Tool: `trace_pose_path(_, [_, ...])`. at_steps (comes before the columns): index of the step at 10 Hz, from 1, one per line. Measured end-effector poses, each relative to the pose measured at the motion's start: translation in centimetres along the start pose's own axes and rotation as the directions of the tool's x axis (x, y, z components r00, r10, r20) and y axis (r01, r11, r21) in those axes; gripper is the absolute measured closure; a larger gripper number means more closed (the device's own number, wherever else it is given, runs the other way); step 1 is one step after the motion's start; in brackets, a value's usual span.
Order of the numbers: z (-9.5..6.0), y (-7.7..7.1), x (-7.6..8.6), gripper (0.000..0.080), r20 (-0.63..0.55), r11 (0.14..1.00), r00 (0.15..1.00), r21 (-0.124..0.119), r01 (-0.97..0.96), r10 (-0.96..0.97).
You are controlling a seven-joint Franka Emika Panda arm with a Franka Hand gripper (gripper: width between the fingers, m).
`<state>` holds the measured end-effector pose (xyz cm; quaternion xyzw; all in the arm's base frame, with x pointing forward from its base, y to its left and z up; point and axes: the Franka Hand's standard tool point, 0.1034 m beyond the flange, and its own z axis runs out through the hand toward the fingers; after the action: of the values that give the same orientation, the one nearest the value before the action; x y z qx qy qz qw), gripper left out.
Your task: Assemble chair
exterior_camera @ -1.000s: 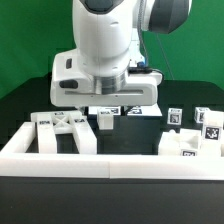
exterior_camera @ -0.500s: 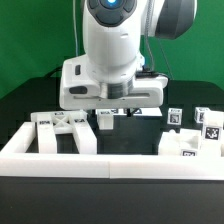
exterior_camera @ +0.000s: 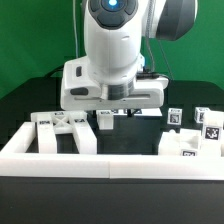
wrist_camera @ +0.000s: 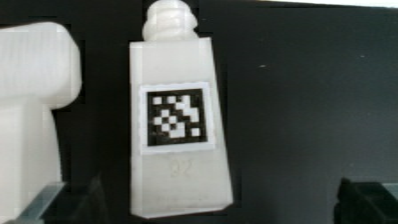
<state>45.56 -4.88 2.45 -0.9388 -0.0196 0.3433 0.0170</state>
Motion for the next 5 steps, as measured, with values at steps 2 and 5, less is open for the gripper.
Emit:
trace_pose_path(2, [0.01,0.0,0.0,0.0151,0.0,1.0,1.0,0.0,0.0,0.0])
trace_pose_path(5, [0.01,0.01,0.07,0.0151,-0.002,1.0,1.0,-0.001,0.0,0.0])
